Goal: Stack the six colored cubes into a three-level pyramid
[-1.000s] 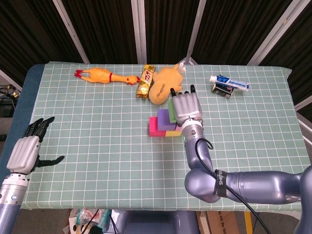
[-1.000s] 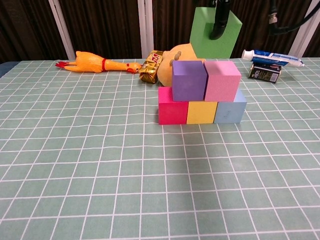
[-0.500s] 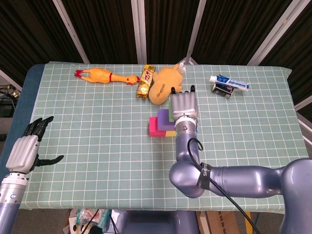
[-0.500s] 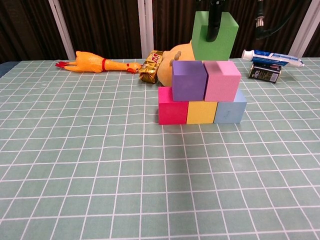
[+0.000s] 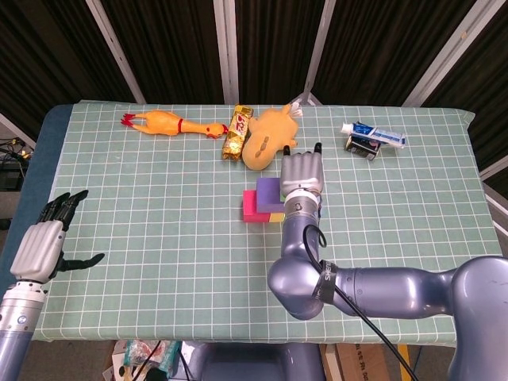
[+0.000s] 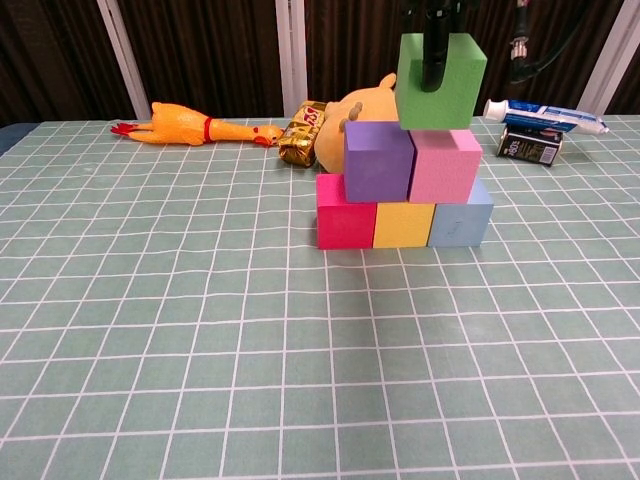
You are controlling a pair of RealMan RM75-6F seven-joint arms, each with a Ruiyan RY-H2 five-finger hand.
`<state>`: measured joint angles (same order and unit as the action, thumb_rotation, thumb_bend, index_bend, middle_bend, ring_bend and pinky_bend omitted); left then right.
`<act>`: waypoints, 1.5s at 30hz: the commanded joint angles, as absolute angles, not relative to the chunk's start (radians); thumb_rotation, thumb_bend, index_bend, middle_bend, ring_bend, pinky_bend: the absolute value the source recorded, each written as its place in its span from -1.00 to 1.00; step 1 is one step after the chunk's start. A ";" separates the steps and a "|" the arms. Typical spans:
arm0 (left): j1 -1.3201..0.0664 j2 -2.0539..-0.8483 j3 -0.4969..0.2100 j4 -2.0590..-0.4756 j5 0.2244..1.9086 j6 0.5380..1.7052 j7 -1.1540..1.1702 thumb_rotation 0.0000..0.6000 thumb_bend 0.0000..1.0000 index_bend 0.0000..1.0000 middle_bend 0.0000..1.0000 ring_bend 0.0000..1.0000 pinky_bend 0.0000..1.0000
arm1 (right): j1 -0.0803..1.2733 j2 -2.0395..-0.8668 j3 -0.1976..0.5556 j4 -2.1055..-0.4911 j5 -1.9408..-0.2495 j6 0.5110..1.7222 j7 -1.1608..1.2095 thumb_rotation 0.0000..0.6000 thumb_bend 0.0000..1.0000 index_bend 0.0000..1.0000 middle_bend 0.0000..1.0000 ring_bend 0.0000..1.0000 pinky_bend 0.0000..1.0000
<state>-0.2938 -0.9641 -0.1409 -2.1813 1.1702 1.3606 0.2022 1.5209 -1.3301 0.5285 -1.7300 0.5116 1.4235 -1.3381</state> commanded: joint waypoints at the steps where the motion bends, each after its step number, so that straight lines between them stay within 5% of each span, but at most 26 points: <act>1: -0.294 -0.965 -0.142 -2.181 1.169 1.361 0.202 1.00 -0.75 -1.00 -0.83 -1.00 -0.97 | 1.511 -1.337 0.536 -1.720 0.512 1.425 -1.344 1.00 -0.28 -1.00 -0.13 -0.39 -1.00; 45: -0.295 -0.976 -0.148 -2.171 1.154 1.362 0.218 1.00 -0.75 -1.00 -0.83 -1.00 -0.97 | 1.412 -1.362 0.582 -1.705 0.417 1.322 -1.354 1.00 -0.28 -1.00 -0.13 -0.40 -1.00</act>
